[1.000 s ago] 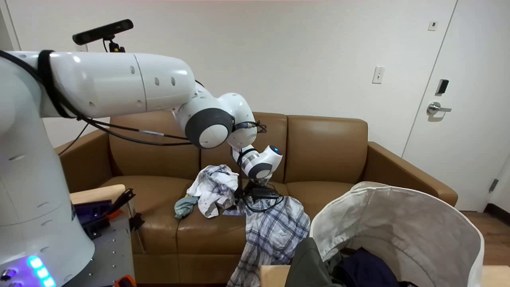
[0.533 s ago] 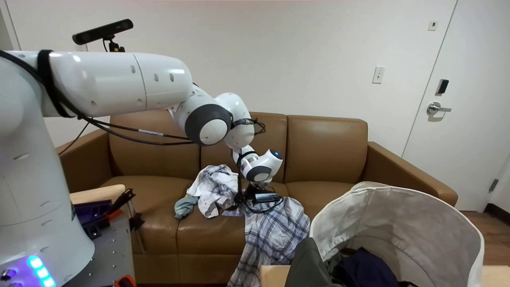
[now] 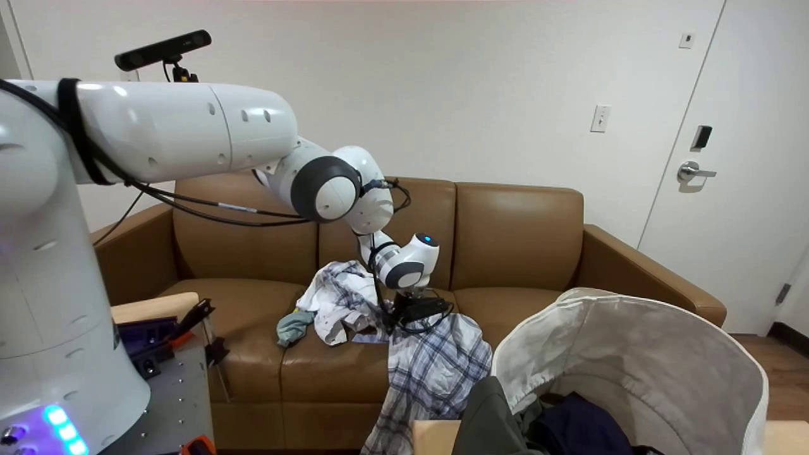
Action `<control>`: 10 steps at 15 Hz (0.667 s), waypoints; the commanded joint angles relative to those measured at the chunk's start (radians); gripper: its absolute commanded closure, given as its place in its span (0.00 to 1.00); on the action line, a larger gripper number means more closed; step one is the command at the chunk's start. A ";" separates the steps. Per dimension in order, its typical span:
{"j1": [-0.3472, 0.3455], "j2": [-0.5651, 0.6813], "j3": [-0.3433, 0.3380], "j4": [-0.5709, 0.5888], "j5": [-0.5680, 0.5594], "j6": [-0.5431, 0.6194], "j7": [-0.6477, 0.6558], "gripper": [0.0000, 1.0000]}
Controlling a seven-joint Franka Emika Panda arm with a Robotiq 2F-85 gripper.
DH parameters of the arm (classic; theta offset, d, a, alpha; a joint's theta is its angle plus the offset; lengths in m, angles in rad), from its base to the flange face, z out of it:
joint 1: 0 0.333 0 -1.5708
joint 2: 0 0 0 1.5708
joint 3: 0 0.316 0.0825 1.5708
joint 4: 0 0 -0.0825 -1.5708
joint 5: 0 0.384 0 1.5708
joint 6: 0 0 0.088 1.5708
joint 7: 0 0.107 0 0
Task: Put the blue piece of clothing into the washing basket.
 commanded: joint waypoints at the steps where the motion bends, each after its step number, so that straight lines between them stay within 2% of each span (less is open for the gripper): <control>1: 0.011 0.000 -0.016 -0.015 0.054 0.072 -0.030 0.85; 3: -0.004 0.000 0.000 -0.011 0.079 0.079 -0.032 0.92; 4: -0.010 0.000 0.003 -0.005 0.094 0.077 -0.027 0.93; 5: -0.073 0.000 0.078 0.004 0.016 0.060 0.018 0.94; 6: -0.068 -0.001 0.066 0.033 0.119 0.024 -0.052 0.95; 7: -0.087 -0.001 0.083 0.053 0.129 0.009 -0.048 0.93; 8: -0.138 -0.003 0.140 0.077 0.052 -0.014 -0.017 0.92; 9: -0.090 -0.004 0.095 0.024 0.030 0.038 0.023 0.92; 10: -0.112 -0.007 0.115 0.041 0.033 0.022 0.018 0.92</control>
